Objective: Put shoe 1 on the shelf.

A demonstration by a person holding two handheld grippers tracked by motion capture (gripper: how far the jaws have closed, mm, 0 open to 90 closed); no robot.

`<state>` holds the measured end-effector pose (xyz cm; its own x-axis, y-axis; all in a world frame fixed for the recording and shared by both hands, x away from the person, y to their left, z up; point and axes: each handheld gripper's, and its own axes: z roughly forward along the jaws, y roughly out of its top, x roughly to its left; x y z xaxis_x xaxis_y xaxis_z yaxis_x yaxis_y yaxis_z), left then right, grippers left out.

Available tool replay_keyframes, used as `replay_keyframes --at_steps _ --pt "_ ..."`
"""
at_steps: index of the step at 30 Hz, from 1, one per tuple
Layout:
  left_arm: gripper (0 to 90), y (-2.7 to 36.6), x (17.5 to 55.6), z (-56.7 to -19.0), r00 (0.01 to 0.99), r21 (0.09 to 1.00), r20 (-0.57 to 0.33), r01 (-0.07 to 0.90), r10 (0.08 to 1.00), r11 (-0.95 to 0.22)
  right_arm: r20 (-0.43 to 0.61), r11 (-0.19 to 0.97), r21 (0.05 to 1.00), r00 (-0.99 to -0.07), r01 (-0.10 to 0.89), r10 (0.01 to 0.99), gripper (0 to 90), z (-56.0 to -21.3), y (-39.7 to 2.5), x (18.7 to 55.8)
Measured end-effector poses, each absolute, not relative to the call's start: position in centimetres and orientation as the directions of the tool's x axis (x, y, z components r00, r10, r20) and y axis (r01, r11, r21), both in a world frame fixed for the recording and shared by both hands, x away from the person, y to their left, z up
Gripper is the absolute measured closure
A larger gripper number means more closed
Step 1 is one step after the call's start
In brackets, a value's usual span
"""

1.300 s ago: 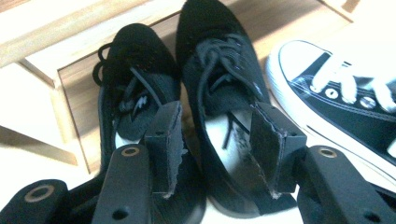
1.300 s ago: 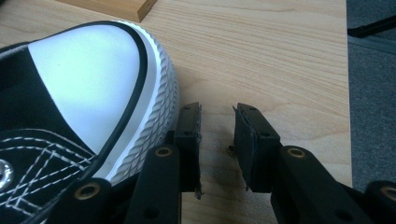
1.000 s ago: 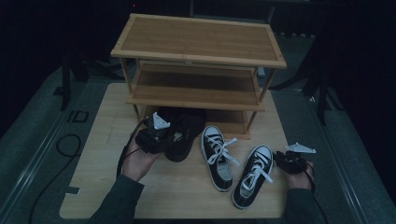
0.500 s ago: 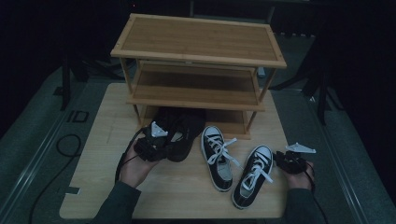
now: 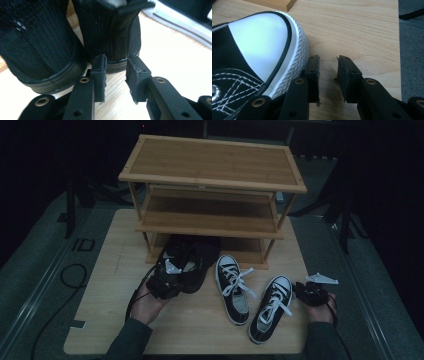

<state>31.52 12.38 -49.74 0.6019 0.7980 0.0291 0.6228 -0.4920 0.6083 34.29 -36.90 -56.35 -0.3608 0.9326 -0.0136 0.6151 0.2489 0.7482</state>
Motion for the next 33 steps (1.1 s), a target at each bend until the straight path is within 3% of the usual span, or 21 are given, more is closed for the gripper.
replay_keyframes --at_steps 2,3,4,33 --pt "79.4 12.1 31.6 -50.2 0.615 0.597 0.040 0.617 0.787 -0.513 -0.014 0.249 0.748 -0.361 0.615 0.933 71.0 -56.4 -36.9 34.3" --pt "88.6 11.8 31.8 -50.7 0.603 0.557 0.085 0.631 0.793 -0.540 -0.014 0.249 0.748 -0.361 0.615 0.933 71.0 -56.4 -36.9 34.3" --pt "90.0 11.8 31.8 -50.7 0.603 0.557 0.085 0.631 0.793 -0.540 -0.014 0.249 0.748 -0.361 0.615 0.933 71.0 -56.4 -36.9 34.3" --pt "89.6 7.8 33.2 -51.1 0.675 0.550 0.070 0.588 0.734 -0.593 -0.013 0.249 0.748 -0.362 0.616 0.932 71.0 -56.3 -36.9 34.3"
